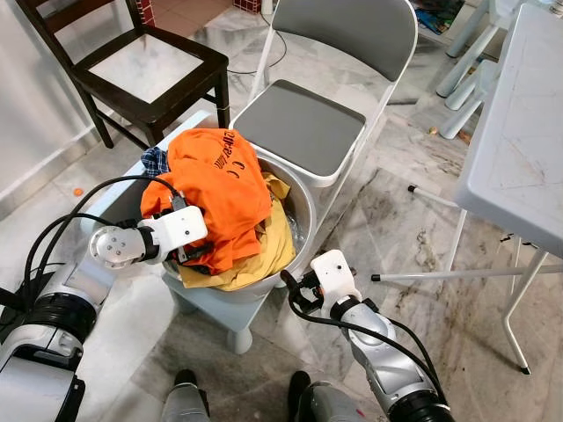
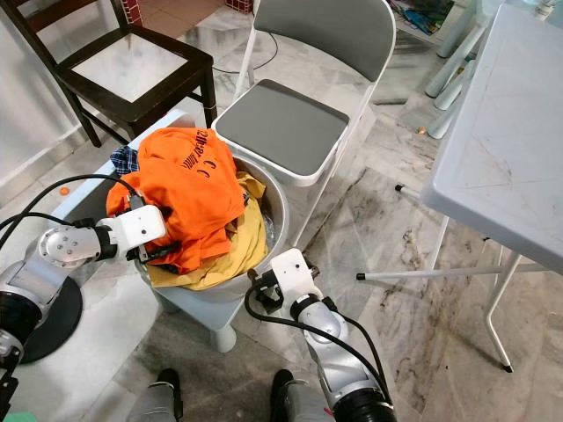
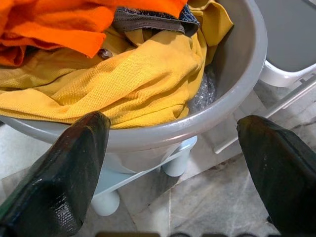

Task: Hang hanger

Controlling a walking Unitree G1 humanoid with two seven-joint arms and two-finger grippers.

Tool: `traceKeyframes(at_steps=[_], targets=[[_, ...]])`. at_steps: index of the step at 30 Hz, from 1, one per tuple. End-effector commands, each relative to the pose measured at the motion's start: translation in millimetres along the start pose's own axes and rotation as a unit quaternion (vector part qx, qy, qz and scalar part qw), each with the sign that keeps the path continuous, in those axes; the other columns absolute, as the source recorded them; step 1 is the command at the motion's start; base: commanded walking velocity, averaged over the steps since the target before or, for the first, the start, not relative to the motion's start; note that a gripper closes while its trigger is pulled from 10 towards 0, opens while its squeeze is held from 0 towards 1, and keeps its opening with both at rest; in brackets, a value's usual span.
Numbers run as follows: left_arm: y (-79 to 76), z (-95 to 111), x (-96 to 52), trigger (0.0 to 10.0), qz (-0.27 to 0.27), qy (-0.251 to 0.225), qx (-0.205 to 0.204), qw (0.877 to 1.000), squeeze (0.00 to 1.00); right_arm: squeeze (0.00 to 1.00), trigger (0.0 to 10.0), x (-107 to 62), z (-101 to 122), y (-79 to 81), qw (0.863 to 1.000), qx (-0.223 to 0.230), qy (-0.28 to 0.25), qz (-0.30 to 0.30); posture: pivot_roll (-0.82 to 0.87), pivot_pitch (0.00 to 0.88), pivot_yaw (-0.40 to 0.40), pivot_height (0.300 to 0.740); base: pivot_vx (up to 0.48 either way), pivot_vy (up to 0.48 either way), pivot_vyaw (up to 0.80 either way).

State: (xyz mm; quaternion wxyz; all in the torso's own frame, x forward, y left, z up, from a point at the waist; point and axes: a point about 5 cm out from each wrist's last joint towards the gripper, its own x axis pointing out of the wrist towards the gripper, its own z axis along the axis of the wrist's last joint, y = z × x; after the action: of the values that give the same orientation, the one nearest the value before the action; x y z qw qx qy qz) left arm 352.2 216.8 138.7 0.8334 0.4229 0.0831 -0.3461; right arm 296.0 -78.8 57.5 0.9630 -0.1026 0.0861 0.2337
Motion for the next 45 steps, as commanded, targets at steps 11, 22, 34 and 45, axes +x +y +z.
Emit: traceKeyframes(at_steps=[11, 22, 34, 45], targets=[[12.3, -10, -9.2, 0.0, 0.171, -0.072, -0.168, 0.968, 0.99, 0.00, 10.0, -2.4, -9, -1.0, 1.000, -0.004, 0.020, 0.003, 0.19, 0.298, -0.124, 0.740, 0.000, 0.000, 0.00], [7.1, -8, -4.3, 0.0, 0.208, -0.123, -0.277, 0.930, 0.39, 0.00, 10.0, -2.9, -10, -1.4, 1.000, -0.006, 0.022, 0.002, 0.18, 0.303, -0.124, 0.740, 0.000, 0.000, 0.00], [4.7, 10, -15.8, 10.0, 0.175, -0.151, -0.147, 0.962, 1.00, 0.00, 10.0, -4.4, -12, -2.3, 1.000, -0.006, 0.024, -0.001, 0.18, 0.310, -0.122, 0.740, 0.000, 0.000, 0.00], [1.7, 16, -34.6, 10.0, 0.104, -0.148, -0.005, 0.984, 1.00, 0.00, 10.0, -3.8, -12, -1.6, 1.000, -0.006, 0.024, 0.002, 0.19, 0.314, -0.123, 0.740, 0.000, 0.000, 0.00]])
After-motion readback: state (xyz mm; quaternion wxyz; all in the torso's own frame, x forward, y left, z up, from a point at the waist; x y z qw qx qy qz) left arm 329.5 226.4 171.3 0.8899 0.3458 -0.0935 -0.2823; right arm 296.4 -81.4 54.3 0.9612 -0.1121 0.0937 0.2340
